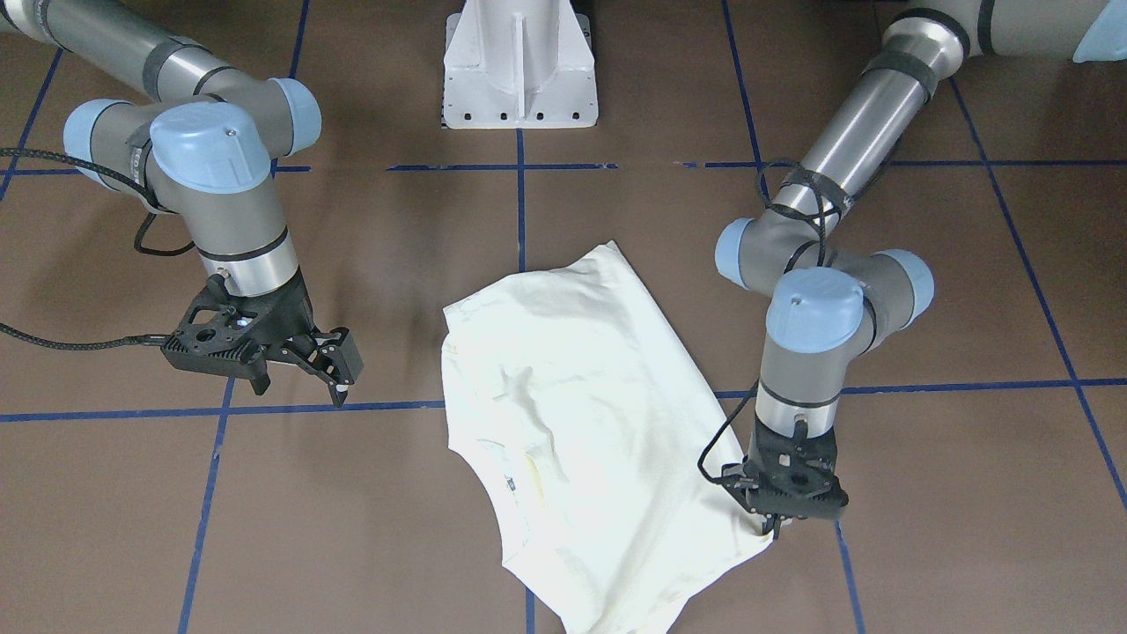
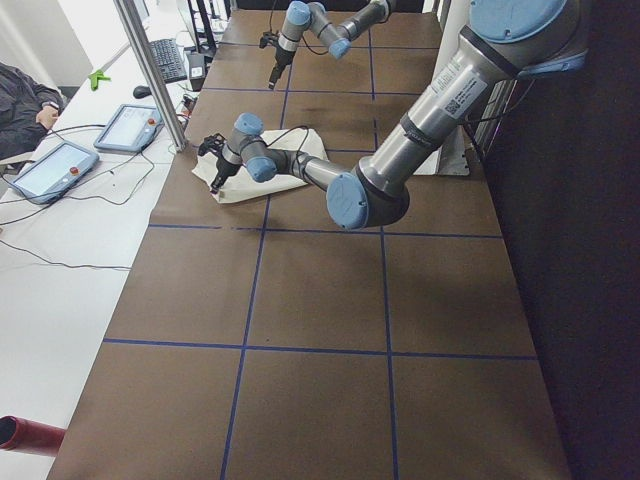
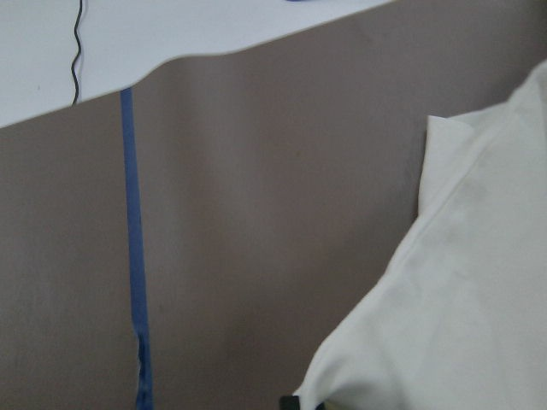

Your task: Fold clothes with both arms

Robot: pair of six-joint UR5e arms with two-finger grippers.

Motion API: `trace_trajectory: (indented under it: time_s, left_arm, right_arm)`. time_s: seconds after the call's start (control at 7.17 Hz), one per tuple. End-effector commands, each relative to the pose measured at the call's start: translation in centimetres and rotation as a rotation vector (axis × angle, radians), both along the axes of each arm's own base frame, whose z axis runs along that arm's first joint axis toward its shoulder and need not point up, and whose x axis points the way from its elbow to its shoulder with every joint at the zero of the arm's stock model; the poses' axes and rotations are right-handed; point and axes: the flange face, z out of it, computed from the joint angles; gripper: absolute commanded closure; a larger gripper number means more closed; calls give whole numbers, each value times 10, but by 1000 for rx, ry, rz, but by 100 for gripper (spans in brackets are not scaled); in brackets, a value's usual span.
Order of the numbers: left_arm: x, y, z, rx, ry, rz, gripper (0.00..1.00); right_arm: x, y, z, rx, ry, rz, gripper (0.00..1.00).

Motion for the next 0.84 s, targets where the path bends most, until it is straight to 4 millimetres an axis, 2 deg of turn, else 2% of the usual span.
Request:
trace_trajectory:
  time_s: [0.0, 0.28, 0.42, 0.56, 0.7]
  left_arm:
    - [-17, -26, 2, 28, -19, -21, 1]
    - [-74, -41, 9, 98, 4, 68, 0]
    - [-90, -16, 29, 96, 55, 115, 0]
    - [-100, -2, 24, 123, 75, 115, 0]
    - [-101, 1, 27, 116, 79, 109, 0]
  right_arm:
    - [-1, 2, -6, 4, -9, -3, 0]
    - [-18, 3, -27, -26, -57, 32, 0]
    - [-43, 2, -46, -51, -86, 47, 6]
    - [-68, -4, -56, -61, -81, 58, 14]
    - [-97, -11, -69, -65, -69, 85, 17]
